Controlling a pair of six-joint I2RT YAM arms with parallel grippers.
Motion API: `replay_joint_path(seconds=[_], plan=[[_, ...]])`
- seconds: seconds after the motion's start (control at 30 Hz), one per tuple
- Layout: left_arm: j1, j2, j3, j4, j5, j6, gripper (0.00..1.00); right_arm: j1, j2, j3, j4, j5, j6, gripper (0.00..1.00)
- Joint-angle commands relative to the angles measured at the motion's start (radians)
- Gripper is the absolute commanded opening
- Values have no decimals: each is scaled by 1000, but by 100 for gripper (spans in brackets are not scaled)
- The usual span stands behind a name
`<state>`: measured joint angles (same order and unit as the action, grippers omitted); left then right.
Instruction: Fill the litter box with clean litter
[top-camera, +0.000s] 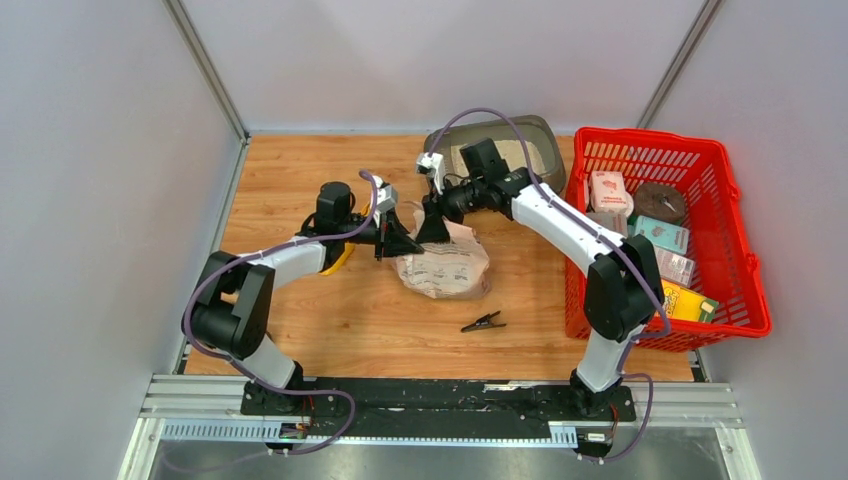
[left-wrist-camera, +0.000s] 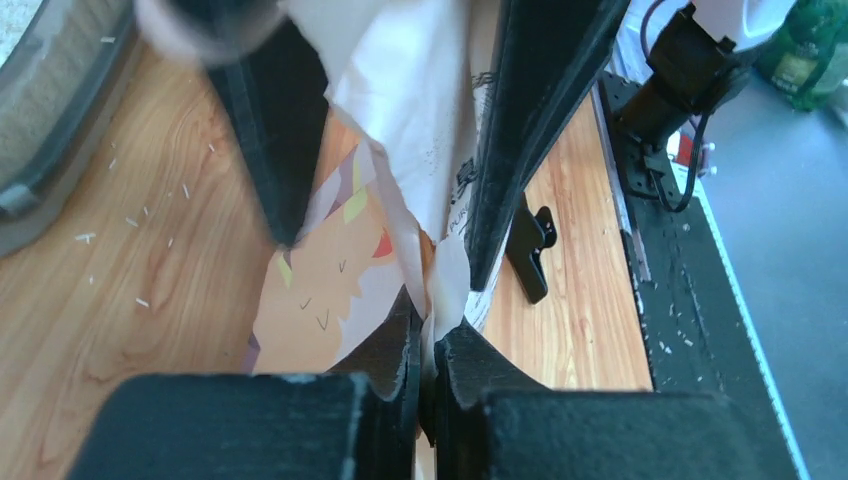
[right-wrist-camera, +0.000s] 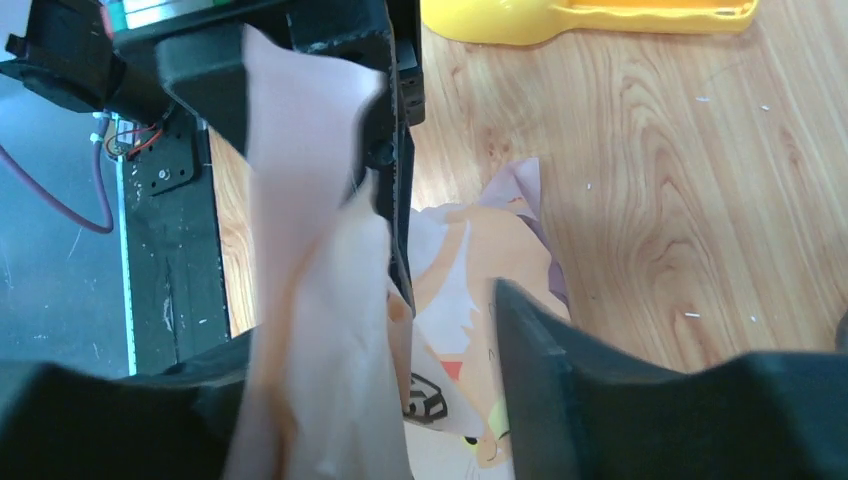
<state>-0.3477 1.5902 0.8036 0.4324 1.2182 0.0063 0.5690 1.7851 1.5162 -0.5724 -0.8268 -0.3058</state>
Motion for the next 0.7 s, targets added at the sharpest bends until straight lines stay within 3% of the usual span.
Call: replay_joint_path(seconds=[0.0, 0.1, 0.2, 0.37, 0.67], plan=[[19, -70, -27, 42, -35, -112, 0, -44, -110, 64, 17, 61, 92, 71], [56, -133, -55, 34, -84, -215, 0, -92, -194, 9, 39, 104, 138, 81], [76, -162, -67, 0, -98, -265, 0, -110, -260, -85, 52, 130, 145, 84], [78, -188, -75, -73, -102, -279, 0, -110, -384, -266, 129, 147, 131, 88], [79, -196, -75, -126, -94, -281, 0, -95, -432, -427, 261, 177, 168, 88]])
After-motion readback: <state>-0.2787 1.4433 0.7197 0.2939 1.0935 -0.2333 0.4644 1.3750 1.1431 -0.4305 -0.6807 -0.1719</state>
